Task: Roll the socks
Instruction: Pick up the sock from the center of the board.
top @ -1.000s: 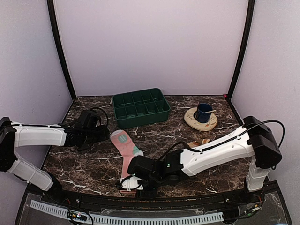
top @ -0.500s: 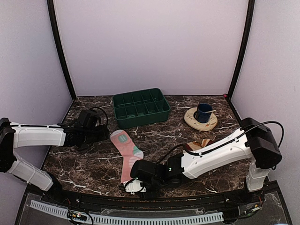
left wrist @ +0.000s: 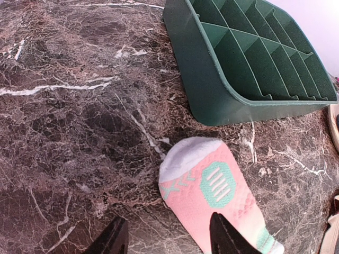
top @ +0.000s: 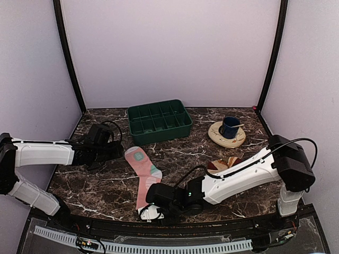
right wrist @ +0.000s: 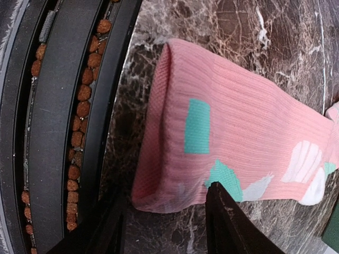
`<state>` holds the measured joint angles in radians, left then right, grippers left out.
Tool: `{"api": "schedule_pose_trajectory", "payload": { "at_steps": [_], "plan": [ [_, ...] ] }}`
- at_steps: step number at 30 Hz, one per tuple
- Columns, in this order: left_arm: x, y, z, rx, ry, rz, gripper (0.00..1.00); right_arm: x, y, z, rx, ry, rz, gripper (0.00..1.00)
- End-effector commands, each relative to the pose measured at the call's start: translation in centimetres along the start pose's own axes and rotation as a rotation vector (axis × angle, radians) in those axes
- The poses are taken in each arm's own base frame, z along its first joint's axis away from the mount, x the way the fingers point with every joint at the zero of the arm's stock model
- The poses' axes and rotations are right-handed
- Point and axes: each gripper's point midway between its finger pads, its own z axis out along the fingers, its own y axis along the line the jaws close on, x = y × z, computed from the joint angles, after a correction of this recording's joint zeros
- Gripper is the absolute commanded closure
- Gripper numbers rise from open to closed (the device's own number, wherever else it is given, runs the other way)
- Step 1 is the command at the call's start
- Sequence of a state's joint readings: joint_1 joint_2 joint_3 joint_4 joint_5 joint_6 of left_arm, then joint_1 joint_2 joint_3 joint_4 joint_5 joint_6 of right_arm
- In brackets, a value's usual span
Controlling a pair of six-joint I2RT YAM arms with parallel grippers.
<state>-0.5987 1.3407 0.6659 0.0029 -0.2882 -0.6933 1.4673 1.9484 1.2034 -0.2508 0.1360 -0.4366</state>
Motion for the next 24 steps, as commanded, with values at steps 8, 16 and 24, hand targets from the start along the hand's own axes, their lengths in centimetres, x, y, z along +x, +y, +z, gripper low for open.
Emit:
{"api": "schedule_pose_trajectory", "payload": {
  "at_steps": [8,16,24],
  "plan": [
    [0.0,-0.1,0.1,0.0,-0.005,-0.001,0.45,-0.3,0.6,0.7,0.041,-0.007,-0.053,0.7],
    [-0.1,0.0,-0.1,-0.004,-0.011,-0.004,0.45,0.2,0.7,0.5,0.046,0.007,-0.047,0.97],
    [0.0,-0.2,-0.3,0.017,-0.009,0.009,0.45,-1.0,0.5,-1.8,0.016,-0.02,0.008,1.0]
  ]
}}
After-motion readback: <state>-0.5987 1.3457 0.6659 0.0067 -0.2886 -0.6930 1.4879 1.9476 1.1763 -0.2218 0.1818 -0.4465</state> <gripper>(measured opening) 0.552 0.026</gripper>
